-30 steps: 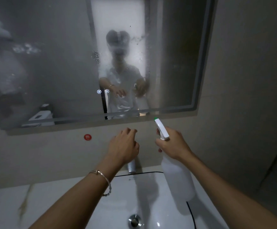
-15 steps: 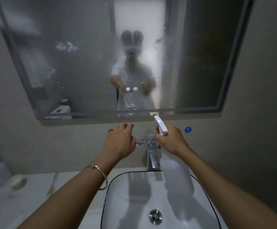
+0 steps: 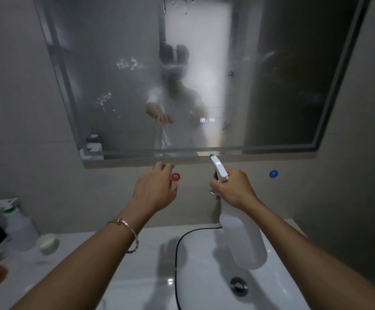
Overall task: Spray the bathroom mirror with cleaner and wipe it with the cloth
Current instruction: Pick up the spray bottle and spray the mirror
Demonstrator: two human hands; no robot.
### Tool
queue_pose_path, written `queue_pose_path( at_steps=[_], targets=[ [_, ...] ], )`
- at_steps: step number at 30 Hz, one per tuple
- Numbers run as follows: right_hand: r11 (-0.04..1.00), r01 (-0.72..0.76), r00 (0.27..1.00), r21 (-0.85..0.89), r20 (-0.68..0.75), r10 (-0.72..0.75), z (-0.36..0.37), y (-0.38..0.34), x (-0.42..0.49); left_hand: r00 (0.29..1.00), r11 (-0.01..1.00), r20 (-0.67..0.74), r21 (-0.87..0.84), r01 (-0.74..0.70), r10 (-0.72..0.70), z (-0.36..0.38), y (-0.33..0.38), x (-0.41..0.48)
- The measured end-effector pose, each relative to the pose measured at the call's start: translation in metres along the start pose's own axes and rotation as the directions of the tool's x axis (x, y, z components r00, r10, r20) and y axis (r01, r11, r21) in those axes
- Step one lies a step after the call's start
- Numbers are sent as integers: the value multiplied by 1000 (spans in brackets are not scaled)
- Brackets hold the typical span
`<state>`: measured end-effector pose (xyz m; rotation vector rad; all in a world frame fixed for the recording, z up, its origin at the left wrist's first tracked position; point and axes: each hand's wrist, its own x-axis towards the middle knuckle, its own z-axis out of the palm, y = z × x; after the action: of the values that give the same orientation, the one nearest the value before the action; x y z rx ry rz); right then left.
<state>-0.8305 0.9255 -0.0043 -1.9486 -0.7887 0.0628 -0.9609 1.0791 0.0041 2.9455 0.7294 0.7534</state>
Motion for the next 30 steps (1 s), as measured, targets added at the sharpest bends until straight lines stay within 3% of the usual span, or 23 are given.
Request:
queue_pose_path(
  at_steps=[11,17,26,30],
  targets=[
    [1000,17,994,-9,111,-16,59,-44,-31,997,996,1,58,-73,73,-17,-60,-21],
    [998,47,993,-37,106,-43,87,-63,-36,1000,1000,4,27,-2,2,-26,-90,-35],
    [996,84,956,-25,283,-74,125,-82,-41,999,996,8,77,53,-54,-30,-133,-52],
    [998,68,969,7,236,-68,141,-92,-41,996,993,1,71,92,-92,-34,-147,-59]
  ],
)
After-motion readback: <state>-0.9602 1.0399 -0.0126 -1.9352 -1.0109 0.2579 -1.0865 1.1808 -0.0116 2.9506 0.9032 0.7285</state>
